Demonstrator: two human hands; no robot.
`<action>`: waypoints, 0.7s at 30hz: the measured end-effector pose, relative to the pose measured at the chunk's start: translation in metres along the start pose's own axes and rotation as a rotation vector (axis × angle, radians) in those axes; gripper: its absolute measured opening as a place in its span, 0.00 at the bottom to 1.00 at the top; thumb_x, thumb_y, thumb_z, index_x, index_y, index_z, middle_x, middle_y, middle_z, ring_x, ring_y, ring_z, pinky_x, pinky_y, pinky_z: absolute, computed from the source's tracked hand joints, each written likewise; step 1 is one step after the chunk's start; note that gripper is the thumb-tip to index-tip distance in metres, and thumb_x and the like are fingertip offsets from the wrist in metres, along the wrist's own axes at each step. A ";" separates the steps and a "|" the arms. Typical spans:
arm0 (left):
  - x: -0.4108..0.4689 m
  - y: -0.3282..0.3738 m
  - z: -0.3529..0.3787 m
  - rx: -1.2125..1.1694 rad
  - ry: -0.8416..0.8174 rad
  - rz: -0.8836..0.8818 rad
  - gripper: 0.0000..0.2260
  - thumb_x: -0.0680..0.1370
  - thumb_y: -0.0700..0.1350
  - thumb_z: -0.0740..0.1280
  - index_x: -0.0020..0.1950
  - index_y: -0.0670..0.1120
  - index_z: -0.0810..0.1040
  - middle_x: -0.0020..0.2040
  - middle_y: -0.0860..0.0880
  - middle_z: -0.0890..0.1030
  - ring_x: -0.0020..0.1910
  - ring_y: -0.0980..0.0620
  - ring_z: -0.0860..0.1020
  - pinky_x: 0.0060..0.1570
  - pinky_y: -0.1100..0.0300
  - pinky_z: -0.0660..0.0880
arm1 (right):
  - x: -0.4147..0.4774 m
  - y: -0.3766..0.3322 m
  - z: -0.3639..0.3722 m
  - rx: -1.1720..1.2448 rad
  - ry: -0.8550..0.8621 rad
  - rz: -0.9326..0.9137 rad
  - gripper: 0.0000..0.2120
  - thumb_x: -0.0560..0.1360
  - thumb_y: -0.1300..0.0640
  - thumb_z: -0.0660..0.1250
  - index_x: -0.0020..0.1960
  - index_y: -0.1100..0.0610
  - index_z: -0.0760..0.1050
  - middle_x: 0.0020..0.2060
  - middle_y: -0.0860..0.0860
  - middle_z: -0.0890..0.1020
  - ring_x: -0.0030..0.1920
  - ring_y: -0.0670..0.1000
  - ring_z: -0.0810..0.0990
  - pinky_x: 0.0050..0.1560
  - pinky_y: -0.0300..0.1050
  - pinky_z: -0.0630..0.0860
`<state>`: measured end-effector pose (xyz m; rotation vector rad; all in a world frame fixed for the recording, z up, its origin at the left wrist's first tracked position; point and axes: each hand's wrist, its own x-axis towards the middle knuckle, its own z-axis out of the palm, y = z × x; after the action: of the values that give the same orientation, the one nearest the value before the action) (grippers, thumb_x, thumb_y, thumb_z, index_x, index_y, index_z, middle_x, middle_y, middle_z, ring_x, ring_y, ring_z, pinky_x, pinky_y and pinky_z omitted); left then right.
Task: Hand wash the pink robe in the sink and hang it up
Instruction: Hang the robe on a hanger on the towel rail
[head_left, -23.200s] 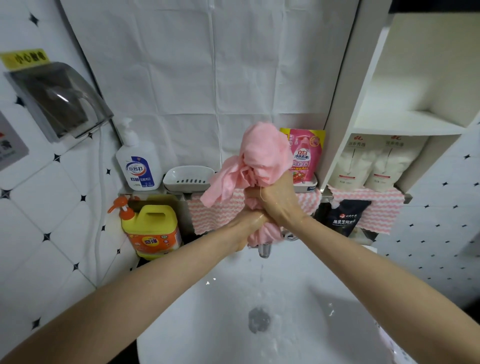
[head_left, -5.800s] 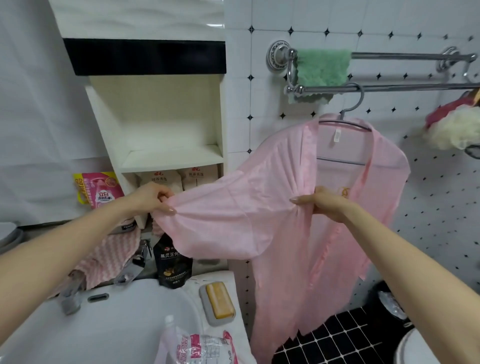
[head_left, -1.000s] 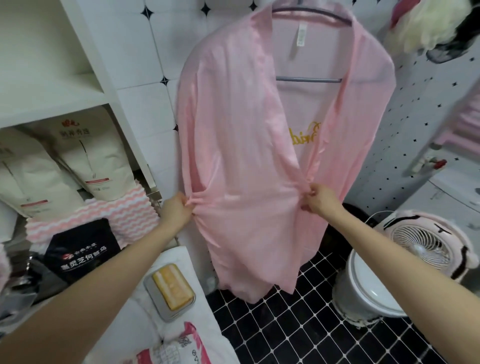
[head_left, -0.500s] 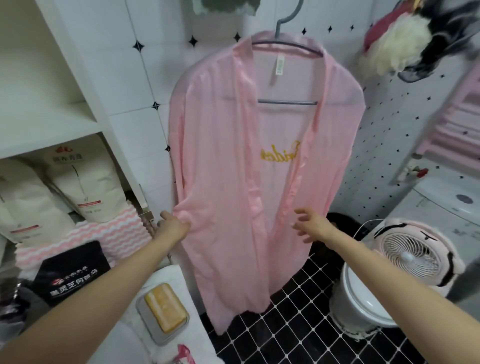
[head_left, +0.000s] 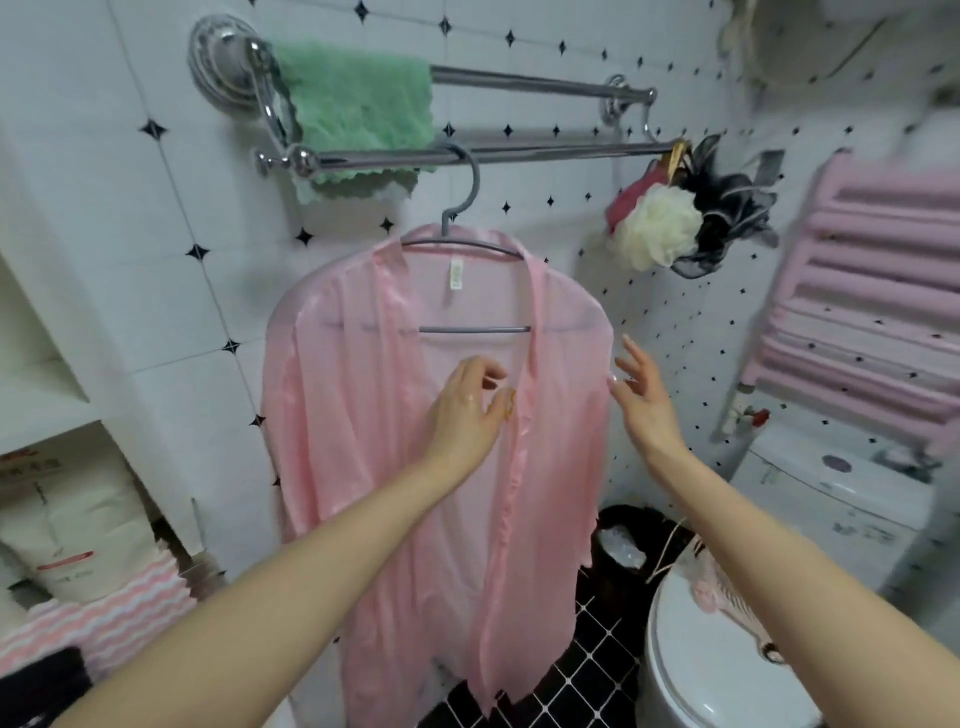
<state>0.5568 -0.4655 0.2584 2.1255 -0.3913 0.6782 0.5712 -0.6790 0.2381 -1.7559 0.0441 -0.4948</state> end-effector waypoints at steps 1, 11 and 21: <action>0.014 0.014 0.001 0.058 0.130 0.127 0.08 0.73 0.44 0.66 0.49 0.43 0.76 0.48 0.46 0.78 0.48 0.47 0.77 0.47 0.55 0.71 | 0.004 -0.009 0.000 0.032 -0.006 -0.033 0.22 0.80 0.55 0.62 0.72 0.44 0.63 0.65 0.48 0.72 0.61 0.49 0.73 0.58 0.40 0.71; 0.137 0.053 -0.031 0.479 -0.090 0.386 0.08 0.76 0.48 0.66 0.52 0.46 0.81 0.50 0.48 0.82 0.54 0.46 0.78 0.55 0.54 0.67 | 0.028 -0.029 -0.010 -0.017 -0.092 0.137 0.12 0.77 0.59 0.65 0.60 0.56 0.79 0.48 0.59 0.82 0.48 0.55 0.80 0.58 0.53 0.76; 0.112 0.050 -0.039 0.243 0.162 0.446 0.14 0.67 0.32 0.57 0.47 0.39 0.78 0.47 0.42 0.78 0.48 0.45 0.75 0.48 0.53 0.74 | 0.015 -0.017 -0.017 0.090 -0.066 0.147 0.02 0.74 0.60 0.69 0.47 0.55 0.79 0.43 0.59 0.82 0.42 0.53 0.79 0.49 0.51 0.78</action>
<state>0.6093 -0.4675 0.3758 2.2058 -0.7362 1.1973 0.5745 -0.6951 0.2613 -1.6653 0.1026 -0.3268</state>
